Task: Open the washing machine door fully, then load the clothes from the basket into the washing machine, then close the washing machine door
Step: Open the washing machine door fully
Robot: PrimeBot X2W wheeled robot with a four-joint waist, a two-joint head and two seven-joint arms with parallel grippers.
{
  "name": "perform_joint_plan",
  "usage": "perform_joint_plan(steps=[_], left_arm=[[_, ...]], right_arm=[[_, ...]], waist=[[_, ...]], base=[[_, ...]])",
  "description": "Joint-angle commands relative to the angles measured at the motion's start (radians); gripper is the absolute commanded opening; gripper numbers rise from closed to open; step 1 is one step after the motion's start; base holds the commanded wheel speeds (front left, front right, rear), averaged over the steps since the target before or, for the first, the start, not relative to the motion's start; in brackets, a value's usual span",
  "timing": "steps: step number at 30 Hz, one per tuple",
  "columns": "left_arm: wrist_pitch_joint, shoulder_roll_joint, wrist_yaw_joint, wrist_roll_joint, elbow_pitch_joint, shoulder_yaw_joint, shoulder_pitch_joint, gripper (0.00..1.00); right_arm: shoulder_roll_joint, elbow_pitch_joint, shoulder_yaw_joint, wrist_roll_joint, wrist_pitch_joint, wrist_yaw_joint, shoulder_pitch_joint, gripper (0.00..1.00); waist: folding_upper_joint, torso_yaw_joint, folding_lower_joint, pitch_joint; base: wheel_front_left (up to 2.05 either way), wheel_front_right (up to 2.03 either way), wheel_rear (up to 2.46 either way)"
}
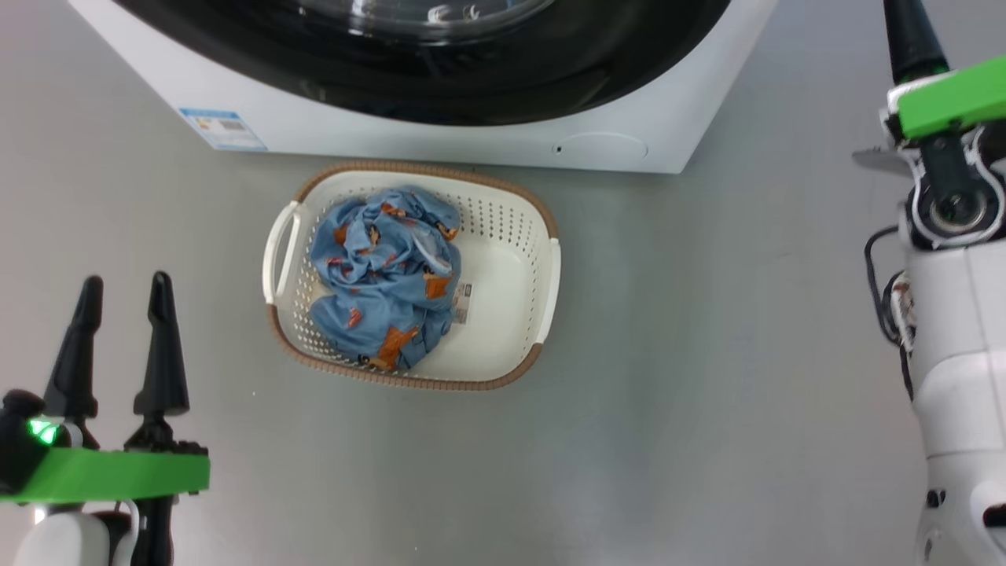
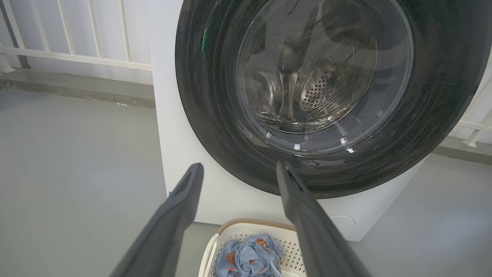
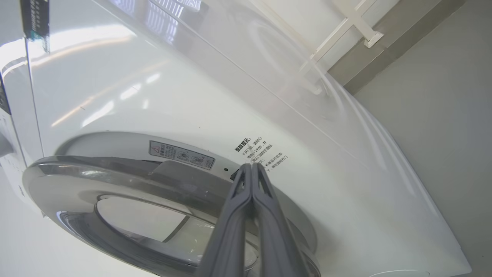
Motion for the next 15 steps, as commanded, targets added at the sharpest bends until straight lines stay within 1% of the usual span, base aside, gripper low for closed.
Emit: perform_joint_plan(steps=[1,2,8,15], left_arm=[[-0.008,0.036,-0.003,-0.014,-0.026,0.035,-0.038,1.0],[-0.008,0.036,-0.003,-0.014,-0.026,0.035,-0.038,1.0],[-0.008,0.036,-0.003,-0.027,-0.023,0.029,-0.056,1.0],[-0.008,0.032,-0.003,-0.037,-0.02,0.026,-0.072,1.0]], right_arm=[[-0.002,-0.023,0.018,0.03,0.024,-0.001,-0.037,0.0],[-0.002,-0.023,0.018,0.03,0.024,-0.001,-0.037,0.0],[-0.019,0.0,0.026,0.138,0.103,-0.001,-0.112,0.0],[-0.054,0.015,0.052,0.234,0.234,-0.001,-0.176,0.0]], waist=[[0.0,0.017,0.0,0.026],[0.0,0.017,0.0,0.026],[0.0,0.037,0.0,0.063],[0.0,0.057,0.0,0.095]], base=[[0.0,0.0,0.0],[0.0,0.0,0.0],[0.0,0.0,0.0],[0.0,0.0,0.0]])
